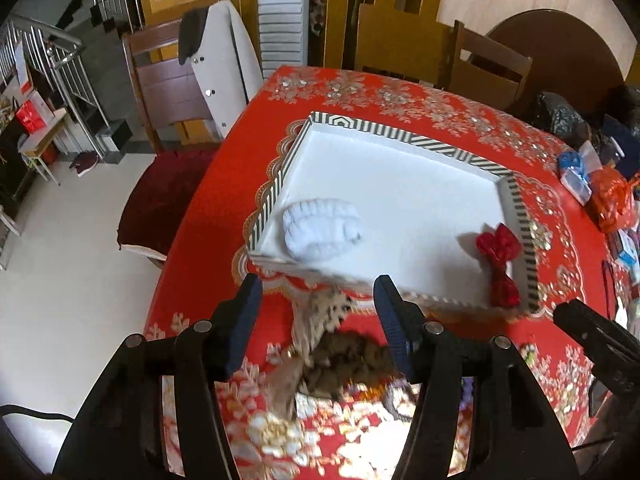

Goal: Organize jewelry
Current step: 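Lower white scrunchie and red bow into the white tray, opening both grippers, then withdraw both grippers from the tray back over the jewelry row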

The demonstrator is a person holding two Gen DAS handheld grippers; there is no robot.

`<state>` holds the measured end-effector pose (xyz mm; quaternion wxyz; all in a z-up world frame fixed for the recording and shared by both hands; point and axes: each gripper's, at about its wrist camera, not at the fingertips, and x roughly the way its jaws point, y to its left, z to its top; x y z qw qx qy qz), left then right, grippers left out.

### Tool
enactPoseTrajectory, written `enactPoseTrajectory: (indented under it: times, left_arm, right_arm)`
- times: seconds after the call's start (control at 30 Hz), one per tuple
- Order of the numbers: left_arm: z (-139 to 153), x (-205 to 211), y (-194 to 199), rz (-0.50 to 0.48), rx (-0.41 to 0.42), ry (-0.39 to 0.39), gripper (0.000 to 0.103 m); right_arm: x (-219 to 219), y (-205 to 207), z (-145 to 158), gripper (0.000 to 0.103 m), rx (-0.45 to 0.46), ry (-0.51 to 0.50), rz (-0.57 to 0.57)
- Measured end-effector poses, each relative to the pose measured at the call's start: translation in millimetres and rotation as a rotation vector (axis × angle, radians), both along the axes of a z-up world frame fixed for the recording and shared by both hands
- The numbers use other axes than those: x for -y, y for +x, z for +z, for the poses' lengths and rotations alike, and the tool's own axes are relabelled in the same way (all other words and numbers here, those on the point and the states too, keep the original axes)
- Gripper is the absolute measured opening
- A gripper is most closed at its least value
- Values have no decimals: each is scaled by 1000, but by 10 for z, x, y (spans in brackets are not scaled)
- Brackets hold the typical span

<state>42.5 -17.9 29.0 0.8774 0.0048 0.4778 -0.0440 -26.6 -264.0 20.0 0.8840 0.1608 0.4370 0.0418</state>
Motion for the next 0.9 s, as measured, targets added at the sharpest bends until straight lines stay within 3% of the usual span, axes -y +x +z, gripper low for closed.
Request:
enactPoseTrajectory:
  times: [0.5, 0.57, 0.9]
  left_arm:
    - [190, 91, -702, 9, 64, 15, 58]
    - [198, 95, -733, 11, 67, 17, 58]
    - [214, 147, -853, 11, 78, 23, 58]
  right_arm:
    - [-256, -407, 171, 50, 39, -96, 47]
    - [-250, -430, 182, 55, 42, -97, 48]
    - [-235, -489, 192, 56, 39, -102, 49]
